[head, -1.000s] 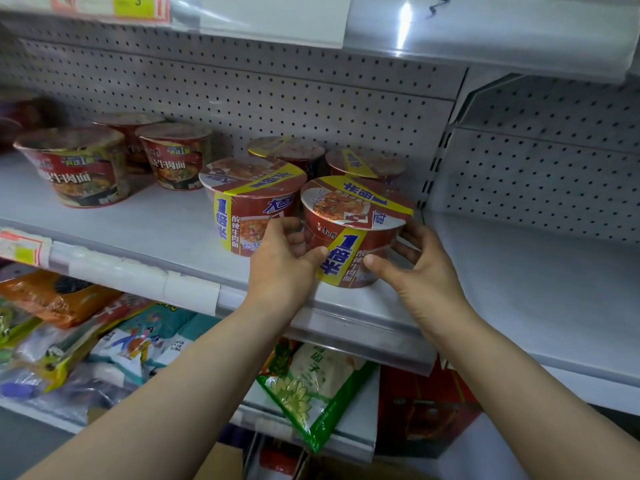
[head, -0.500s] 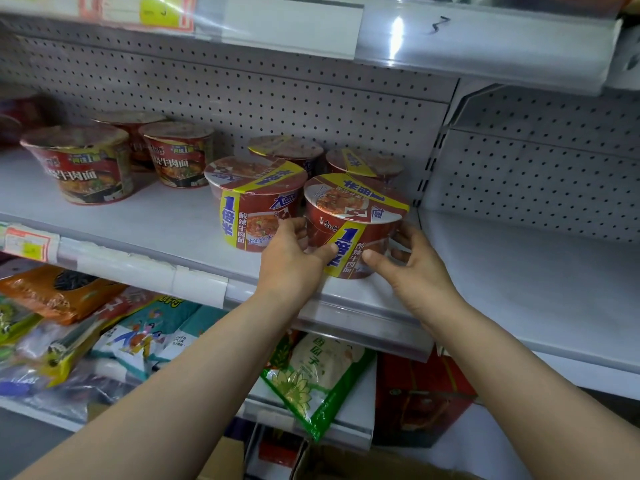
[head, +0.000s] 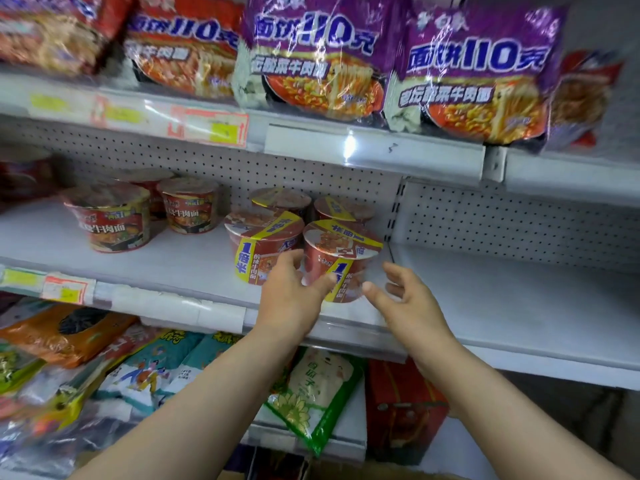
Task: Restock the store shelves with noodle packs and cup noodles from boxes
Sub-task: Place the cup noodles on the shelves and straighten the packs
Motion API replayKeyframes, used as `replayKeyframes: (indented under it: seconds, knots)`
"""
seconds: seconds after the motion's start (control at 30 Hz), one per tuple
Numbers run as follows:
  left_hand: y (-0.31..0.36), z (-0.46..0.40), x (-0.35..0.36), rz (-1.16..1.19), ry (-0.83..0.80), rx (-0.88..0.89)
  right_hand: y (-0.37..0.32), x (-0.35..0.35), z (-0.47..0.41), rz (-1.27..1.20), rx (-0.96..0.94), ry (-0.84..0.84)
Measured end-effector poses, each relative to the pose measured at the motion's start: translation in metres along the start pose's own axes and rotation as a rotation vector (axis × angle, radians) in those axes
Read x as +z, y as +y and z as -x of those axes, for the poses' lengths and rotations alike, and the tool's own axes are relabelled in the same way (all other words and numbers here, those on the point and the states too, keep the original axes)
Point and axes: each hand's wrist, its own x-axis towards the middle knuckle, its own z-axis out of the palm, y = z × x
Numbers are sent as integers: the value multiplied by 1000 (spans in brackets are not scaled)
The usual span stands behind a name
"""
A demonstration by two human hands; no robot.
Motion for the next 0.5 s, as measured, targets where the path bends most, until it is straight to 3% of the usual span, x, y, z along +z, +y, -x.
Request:
replayKeyframes:
  seconds: [0.5]
  knots:
    - [169,90,-108,139,-91,161,-187,-77,108,-108,-145,85]
